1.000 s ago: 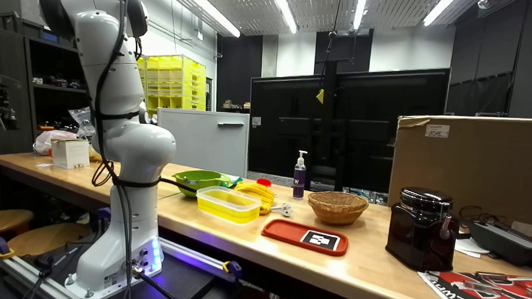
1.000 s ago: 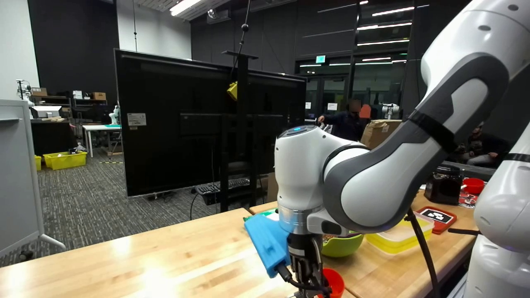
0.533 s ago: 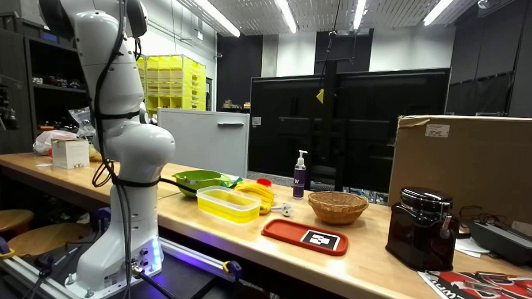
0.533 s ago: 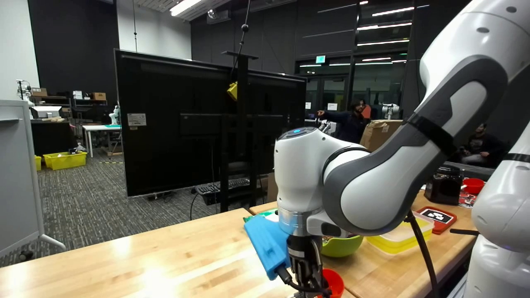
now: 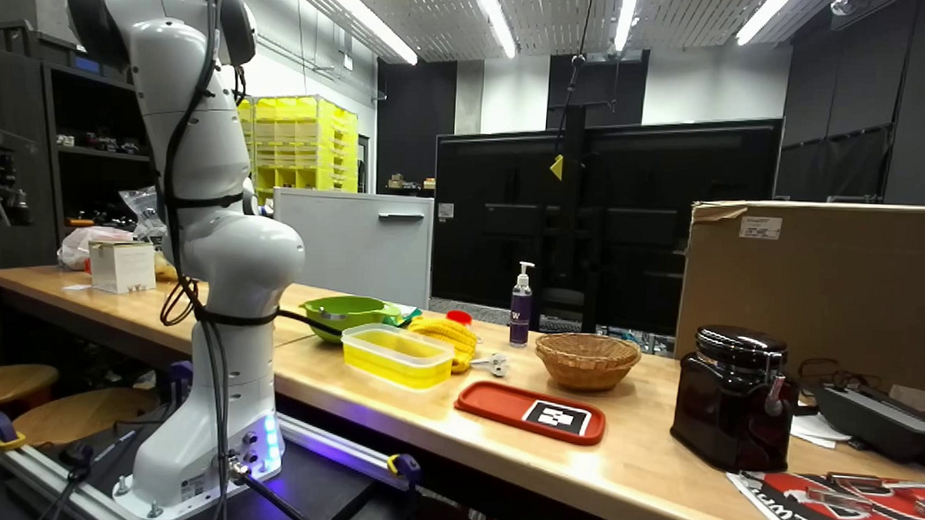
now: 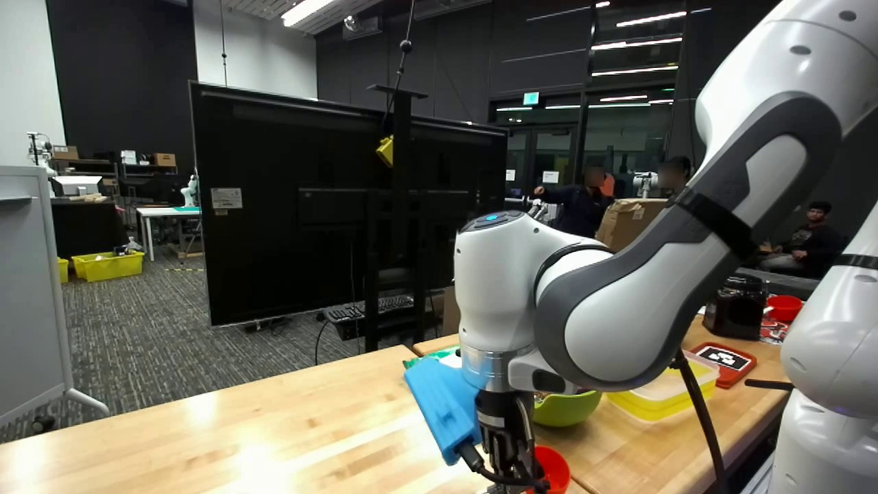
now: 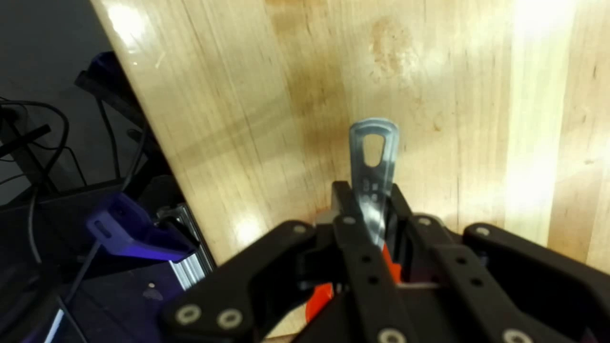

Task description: Move the orange measuring cup on the left forwards.

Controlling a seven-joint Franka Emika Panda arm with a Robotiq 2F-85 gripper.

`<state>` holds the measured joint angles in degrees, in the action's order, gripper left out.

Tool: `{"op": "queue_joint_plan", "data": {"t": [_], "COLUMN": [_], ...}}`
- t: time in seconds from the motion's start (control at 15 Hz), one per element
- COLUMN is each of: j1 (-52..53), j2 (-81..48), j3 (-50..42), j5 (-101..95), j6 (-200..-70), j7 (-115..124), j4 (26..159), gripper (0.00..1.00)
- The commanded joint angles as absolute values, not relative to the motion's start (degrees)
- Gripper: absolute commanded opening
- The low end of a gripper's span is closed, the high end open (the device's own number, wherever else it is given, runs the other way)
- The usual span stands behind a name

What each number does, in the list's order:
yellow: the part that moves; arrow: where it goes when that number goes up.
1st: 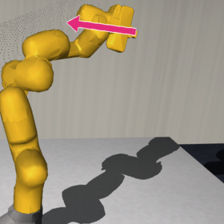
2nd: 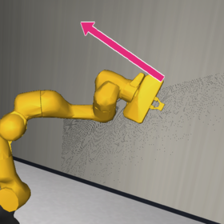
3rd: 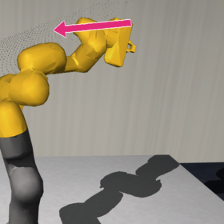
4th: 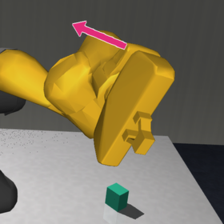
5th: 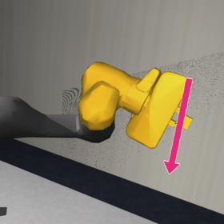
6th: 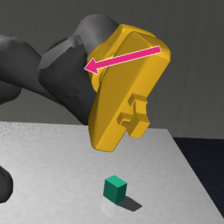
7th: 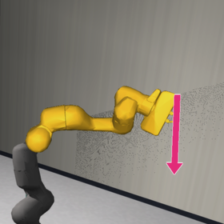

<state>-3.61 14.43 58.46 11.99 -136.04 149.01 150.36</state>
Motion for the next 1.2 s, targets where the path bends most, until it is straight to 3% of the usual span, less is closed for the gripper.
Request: {"op": "queue_joint_plan", "data": {"t": [0.0,0.13,0.2,0.4,0.47,0.53,0.93,1.0,1.07,1.13], "j1": [-3.6,-3.6,-3.6,-3.5,-3.4,-3.3,-3.1,1.1,-2.3,2.5], "j2": [14.4,14.4,14.5,14.6,14.5,14.1,14.8,14.0,15.4,14.4], "j3": [58.5,58.5,58.5,58.5,58.4,58.3,58.0,53.4,56.9,52.0], "j5": [12.0,12.0,11.9,12.0,12.2,12.6,12.3,9.9,11.3,9.0], "j6": [-136.0,-136.0,-136.1,-136.4,-136.6,-136.6,-133.2,-131.7,-129.6,-127.6], "j7": [149.0,149.0,149.0,149.0,148.7,148.4,148.0,149.4,148.0,149.4], "j4": [150.4,150.4,150.4,150.5,150.5,150.4,149.3,148.9,148.1,147.4], "gripper": [0.17,0.17,0.04,0.04,0.31,0.43,0.79,0.87,0.93,0.98]}}
